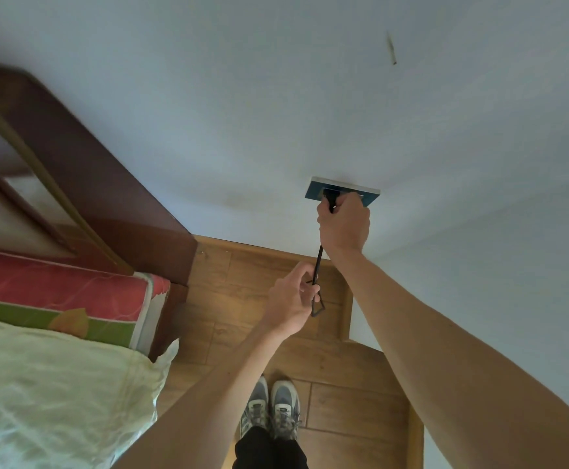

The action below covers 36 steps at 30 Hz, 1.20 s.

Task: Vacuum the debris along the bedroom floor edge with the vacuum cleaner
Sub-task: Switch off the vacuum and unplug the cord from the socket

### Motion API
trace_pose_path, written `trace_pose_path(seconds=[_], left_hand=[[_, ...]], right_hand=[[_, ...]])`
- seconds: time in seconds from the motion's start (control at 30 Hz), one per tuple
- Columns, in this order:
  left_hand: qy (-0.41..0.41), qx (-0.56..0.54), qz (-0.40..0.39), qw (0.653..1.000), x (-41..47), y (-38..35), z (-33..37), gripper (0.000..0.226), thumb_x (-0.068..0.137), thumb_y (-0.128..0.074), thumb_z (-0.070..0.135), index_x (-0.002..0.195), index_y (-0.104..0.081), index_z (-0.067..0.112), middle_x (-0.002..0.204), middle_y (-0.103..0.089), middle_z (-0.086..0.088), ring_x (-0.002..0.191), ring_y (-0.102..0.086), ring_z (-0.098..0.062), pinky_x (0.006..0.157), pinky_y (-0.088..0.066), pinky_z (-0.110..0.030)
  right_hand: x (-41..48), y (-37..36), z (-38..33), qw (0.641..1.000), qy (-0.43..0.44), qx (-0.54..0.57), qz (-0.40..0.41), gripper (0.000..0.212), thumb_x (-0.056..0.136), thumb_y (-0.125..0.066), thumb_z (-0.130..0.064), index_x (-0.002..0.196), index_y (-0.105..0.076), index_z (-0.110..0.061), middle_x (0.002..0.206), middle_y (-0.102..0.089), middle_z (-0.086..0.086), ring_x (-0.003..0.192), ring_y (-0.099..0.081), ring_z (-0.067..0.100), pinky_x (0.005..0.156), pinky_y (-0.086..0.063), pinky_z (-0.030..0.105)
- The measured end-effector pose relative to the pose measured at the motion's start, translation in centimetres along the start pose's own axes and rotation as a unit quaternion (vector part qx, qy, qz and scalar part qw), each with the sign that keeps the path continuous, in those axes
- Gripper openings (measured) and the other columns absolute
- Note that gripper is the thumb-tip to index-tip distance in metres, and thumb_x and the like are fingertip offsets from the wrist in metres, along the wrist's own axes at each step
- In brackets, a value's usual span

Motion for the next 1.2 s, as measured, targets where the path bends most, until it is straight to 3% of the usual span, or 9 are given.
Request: trace_pose_path(seconds=[0.3,0.7,0.93,1.2], left_hand=[[0.042,-0.064,-0.03,0.997,-0.7,1.0,0.3,0.008,0.102,-0.055,0.016,0.11,-0.054,0.018,0.079,-0.067,-0.001,0.083,-0.07,-0.021,0.079,-0.062,-0.04],[0.107,-0.213,-0.091,0.967,-2.0,1.4,1.4,0.015,0.101,-0.054,0.01,0.115,-0.05,0.016,0.091,-0.059,-0.016,0.085,-0.066,-0.023,0.081,-0.059,-0.058],[0.117,-0.215,-0.102,0.964,-2.3,1.8,1.7,0.014,0.102,-0.054,0.01,0.113,-0.049,0.017,0.094,-0.059,-0.018,0.085,-0.067,-0.023,0.075,-0.062,-0.051],[0.121,-0.226,-0.109,0.96,-2.4,1.9,2.1,0.018,0.101,-0.054,0.01,0.11,-0.049,0.025,0.091,-0.058,-0.014,0.086,-0.067,-0.023,0.079,-0.06,-0.056]], right_hand=[[0.5,-0.8,0.5,0.999,0.027,0.017,-0.015,0.03,0.089,-0.053,-0.035,0.09,-0.052,-0.005,0.081,-0.065,0.014,0.074,-0.066,0.034,0.063,-0.058,0.048],[0.6,-0.7,0.4,0.999,0.04,-0.007,-0.025,0.034,0.089,-0.05,-0.039,0.087,-0.054,-0.005,0.082,-0.065,0.013,0.072,-0.066,0.033,0.063,-0.059,0.045],[0.4,-0.5,0.1,0.998,0.048,-0.007,-0.027,0.028,0.092,-0.052,-0.034,0.089,-0.05,-0.006,0.081,-0.063,0.015,0.074,-0.065,0.035,0.063,-0.058,0.047],[0.2,-0.4,0.2,0.999,0.038,0.007,-0.021,0.028,0.095,-0.054,-0.031,0.09,-0.053,-0.003,0.079,-0.064,0.014,0.066,-0.065,0.031,0.057,-0.058,0.045]])
Point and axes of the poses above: each hand's wrist, its own x-axis towards the middle knuckle, its own y-axis out of the back of the hand, z = x × y, the point moved 5 cm from there along x, towards the middle knuckle
